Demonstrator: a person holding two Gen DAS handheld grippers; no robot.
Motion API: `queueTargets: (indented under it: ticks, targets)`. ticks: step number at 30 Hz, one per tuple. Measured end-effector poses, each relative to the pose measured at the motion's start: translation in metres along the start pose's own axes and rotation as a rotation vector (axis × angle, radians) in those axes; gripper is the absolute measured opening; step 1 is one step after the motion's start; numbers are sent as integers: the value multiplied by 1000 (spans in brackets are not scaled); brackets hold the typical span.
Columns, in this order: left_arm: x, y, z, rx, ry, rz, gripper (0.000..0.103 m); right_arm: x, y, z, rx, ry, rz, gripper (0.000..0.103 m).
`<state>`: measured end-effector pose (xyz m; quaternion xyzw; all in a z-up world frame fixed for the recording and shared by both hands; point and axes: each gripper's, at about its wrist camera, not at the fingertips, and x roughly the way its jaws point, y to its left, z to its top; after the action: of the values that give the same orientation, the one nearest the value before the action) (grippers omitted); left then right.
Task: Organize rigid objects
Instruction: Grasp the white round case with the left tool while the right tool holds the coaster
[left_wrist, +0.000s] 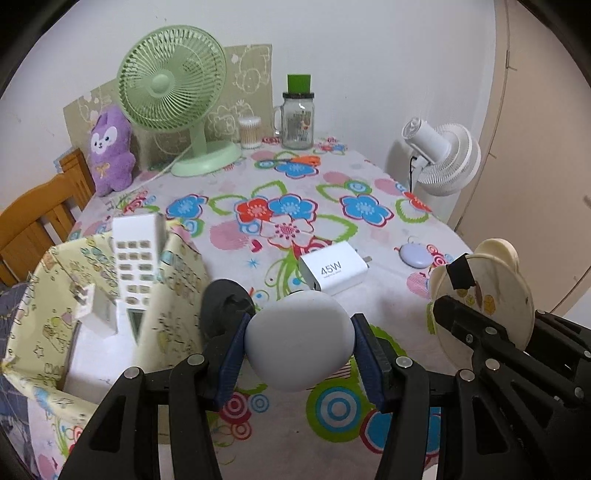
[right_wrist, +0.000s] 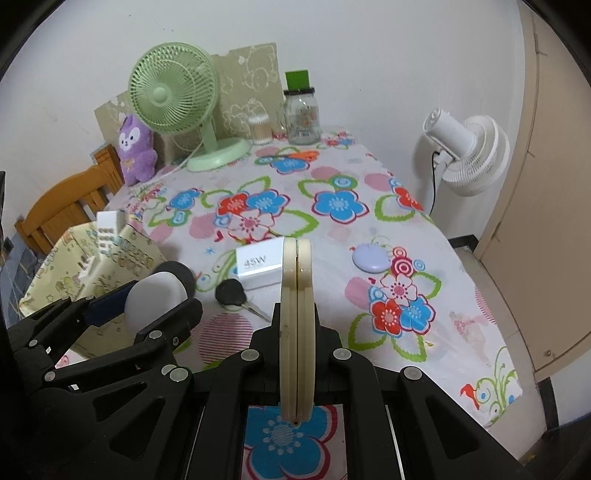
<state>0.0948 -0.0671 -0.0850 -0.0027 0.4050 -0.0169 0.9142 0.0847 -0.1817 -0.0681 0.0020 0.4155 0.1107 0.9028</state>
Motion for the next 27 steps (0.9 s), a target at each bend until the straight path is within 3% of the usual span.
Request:
queueTargets:
  ticks: [27]
  targets:
    - [-71, 72, 13, -45, -113, 40, 57, -50, 86, 26, -86, -95, 49, 11]
